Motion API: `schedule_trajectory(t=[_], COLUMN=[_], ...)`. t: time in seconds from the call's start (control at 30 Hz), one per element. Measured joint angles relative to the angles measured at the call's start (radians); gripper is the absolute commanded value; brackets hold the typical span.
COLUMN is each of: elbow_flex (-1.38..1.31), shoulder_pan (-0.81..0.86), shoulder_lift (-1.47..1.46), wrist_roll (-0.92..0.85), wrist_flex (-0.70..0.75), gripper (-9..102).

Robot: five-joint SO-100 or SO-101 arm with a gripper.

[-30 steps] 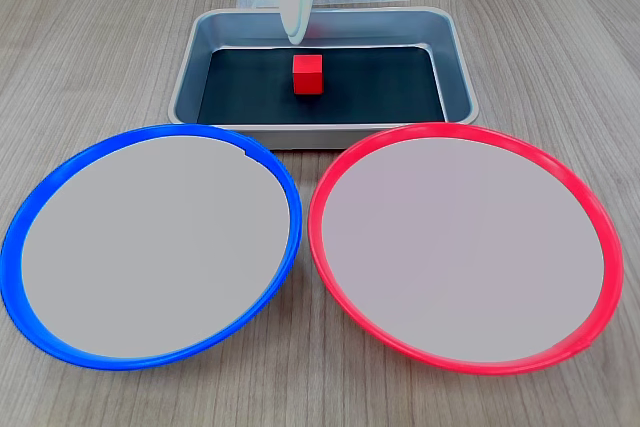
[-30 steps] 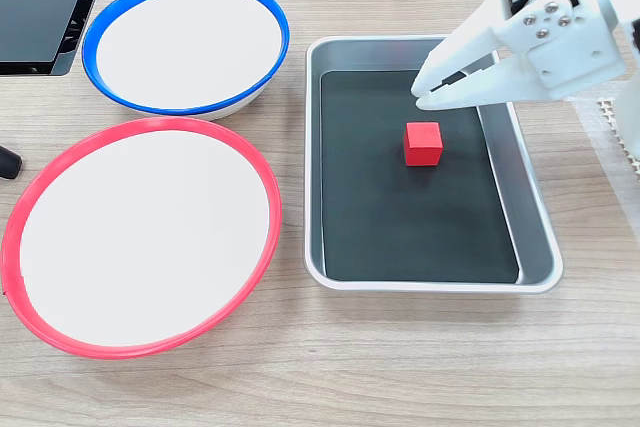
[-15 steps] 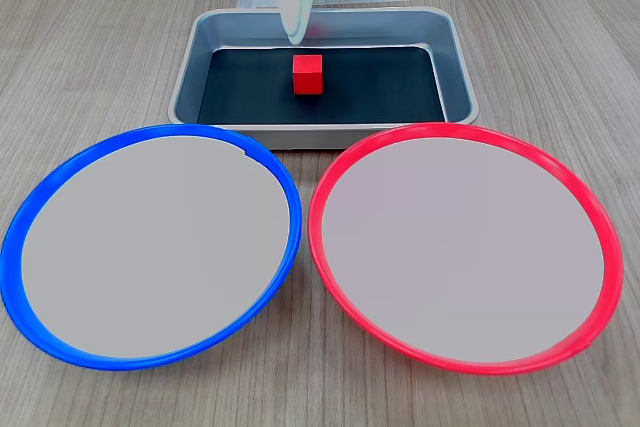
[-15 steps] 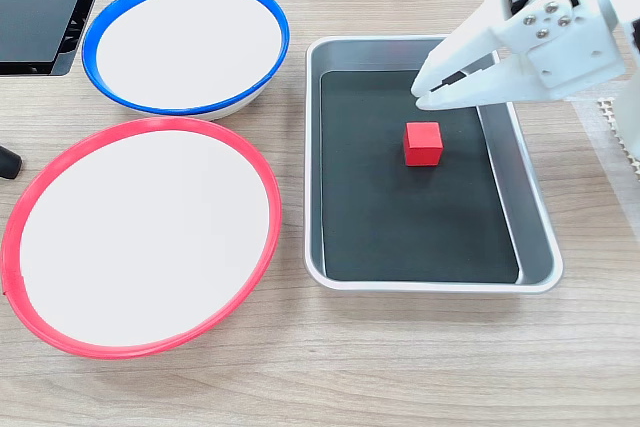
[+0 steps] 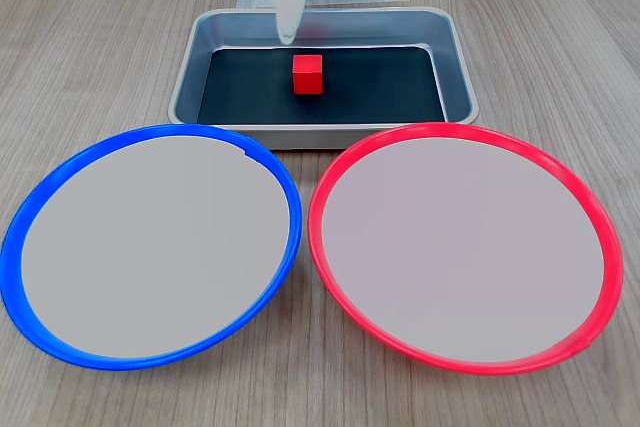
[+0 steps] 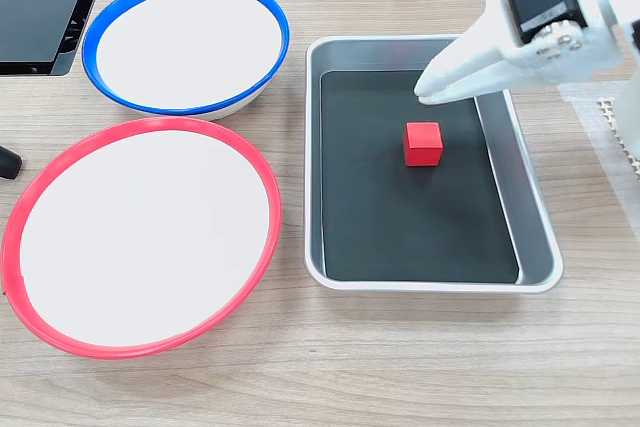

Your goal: Move a red block from tray to red dish

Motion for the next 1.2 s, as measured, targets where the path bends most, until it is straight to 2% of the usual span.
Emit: schedule_trajectory(t=[0.03, 0.17, 0.27, 0.47, 0.6, 0.67, 0.73, 0.8, 1.0, 1.2], elbow_flex=[-0.020, -0.137, -0.262, -0.595, -0.776, -0.833, -0.890, -0.916, -0.931, -0.910], shoulder_pan=[0.026, 0.041, 0.000, -0.106, -0.127, -0.115, -0.101, -0.072, -0.014, -0.021], shoulder_lift=[-0.002, -0.087, -0.227, -0.634, -0.904, -0.985, -1.141, -1.213, -1.348, -1.427], wrist_roll=[-0.166, -0.485, -0.534, -0.701, -0.698, -0.667, -0.555, -0.420, 0.101, 0.296], wrist_flex=[0.003, 0.044, 0.100, 0.302, 0.353, 0.359, 0.368, 0.367, 0.367, 0.397], gripper=[0, 0, 1, 12, 21, 26, 22, 20, 27, 24])
